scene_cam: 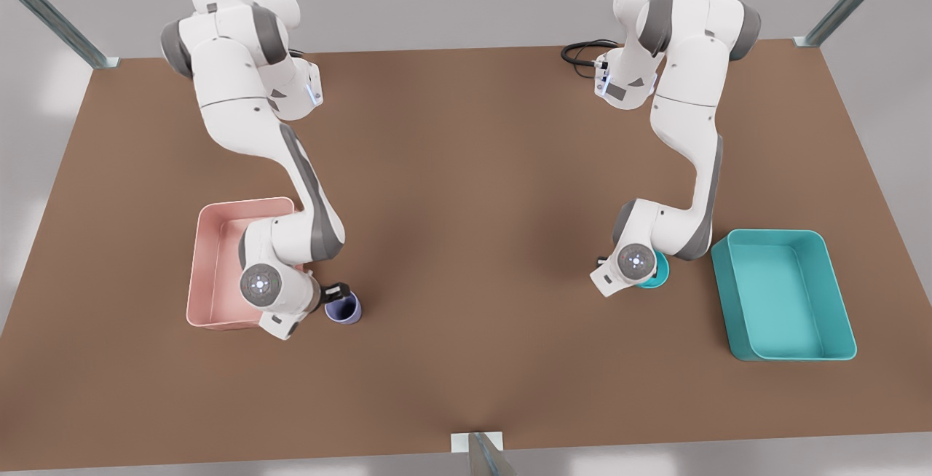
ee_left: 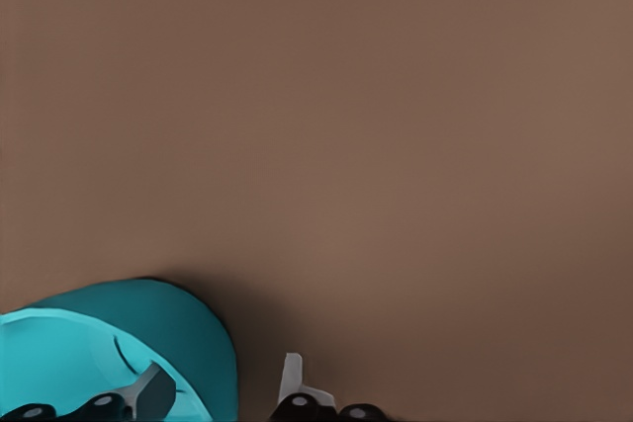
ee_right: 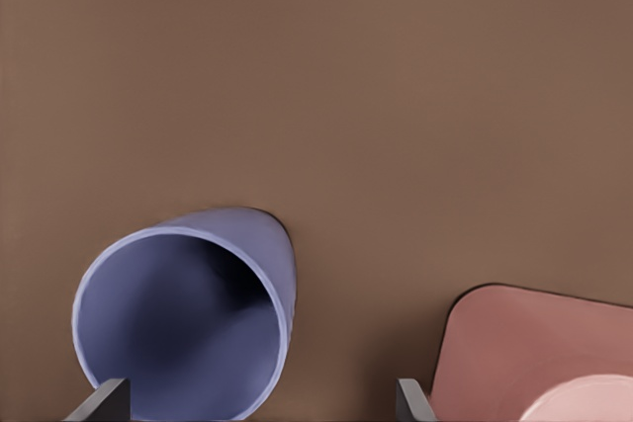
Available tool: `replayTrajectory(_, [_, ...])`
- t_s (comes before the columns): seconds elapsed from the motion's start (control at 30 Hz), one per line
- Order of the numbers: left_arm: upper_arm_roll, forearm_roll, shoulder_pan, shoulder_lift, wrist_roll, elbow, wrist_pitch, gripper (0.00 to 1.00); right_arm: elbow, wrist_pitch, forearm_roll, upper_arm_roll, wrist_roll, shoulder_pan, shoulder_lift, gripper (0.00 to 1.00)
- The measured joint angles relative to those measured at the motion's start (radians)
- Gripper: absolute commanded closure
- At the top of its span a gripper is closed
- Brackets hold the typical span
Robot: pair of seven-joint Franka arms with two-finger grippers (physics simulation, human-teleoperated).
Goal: Put the bowls and cups in different boxes
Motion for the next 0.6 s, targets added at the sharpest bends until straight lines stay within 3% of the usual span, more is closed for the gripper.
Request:
replayTrajectory(0.1, [0.000,0.006,0.001,-0.010,-0.023,0.000,0.009,0.79,0.006,0.023,0.001,-0.001,0.007,0.002,0.011,0.00])
replayTrajectory(0.27, [0.007,-0.002,0.007,-0.054,-0.044,0.005,0.000,0.79,0.012,0.057,0.003,-0.004,0.016,-0.014,0.041,0.00])
replayTrajectory(0.43, [0.022,-0.005,0.087,-0.227,-0.058,0.019,-0.068,0.79,0.011,0.087,0.003,-0.004,0.023,-0.014,0.087,0.00])
replayTrajectory(0.47, [0.022,-0.006,0.127,-0.249,-0.061,0.050,-0.088,0.79,0.012,0.091,0.004,-0.004,0.024,-0.013,0.090,0.13])
replayTrajectory(0.5, [0.022,-0.007,0.174,-0.260,-0.063,0.093,-0.110,0.79,0.012,0.095,0.004,-0.003,0.025,-0.012,0.092,0.42])
replayTrajectory(0.53, [0.022,-0.007,0.224,-0.264,-0.064,0.126,-0.128,0.79,0.012,0.098,0.005,-0.003,0.026,-0.011,0.092,0.56])
replayTrajectory(0.6, [0.022,-0.007,0.311,-0.250,-0.067,0.169,-0.154,0.79,0.013,0.102,0.010,-0.001,0.025,-0.008,0.089,0.72])
